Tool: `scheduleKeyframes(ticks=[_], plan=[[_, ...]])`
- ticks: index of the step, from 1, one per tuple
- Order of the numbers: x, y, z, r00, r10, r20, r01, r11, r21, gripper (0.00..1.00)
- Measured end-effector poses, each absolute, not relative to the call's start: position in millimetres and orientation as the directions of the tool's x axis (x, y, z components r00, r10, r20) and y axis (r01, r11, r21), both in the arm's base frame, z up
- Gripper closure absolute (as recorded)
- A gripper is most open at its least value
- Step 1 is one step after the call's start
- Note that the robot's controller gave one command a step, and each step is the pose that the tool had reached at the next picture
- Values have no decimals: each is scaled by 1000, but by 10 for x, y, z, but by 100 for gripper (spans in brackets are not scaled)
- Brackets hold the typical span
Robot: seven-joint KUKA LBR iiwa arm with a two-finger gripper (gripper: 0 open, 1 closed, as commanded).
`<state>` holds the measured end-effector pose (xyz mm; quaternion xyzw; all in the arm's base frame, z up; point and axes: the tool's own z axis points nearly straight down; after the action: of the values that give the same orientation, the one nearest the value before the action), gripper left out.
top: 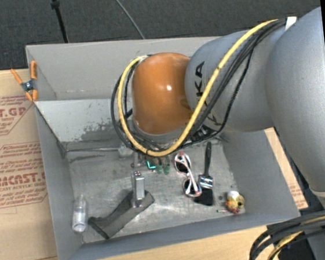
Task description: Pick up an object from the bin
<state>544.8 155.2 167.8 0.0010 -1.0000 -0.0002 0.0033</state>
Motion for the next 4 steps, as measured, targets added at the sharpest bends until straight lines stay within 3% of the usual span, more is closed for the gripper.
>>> scheduleKeyframes(ticks=[1, 2, 3, 4], plan=[[5467, 1545, 1725, -1000, -1, -1, -1, 1000, 2, 0], [5337, 1565, 1503, -995, -95, -11, -95, 995, 1, 0], [5122, 1396, 718, -907, -421, -13, -421, 907, 1, 100], [5122, 1396, 718, -907, -421, -13, -421, 907, 2, 100]])
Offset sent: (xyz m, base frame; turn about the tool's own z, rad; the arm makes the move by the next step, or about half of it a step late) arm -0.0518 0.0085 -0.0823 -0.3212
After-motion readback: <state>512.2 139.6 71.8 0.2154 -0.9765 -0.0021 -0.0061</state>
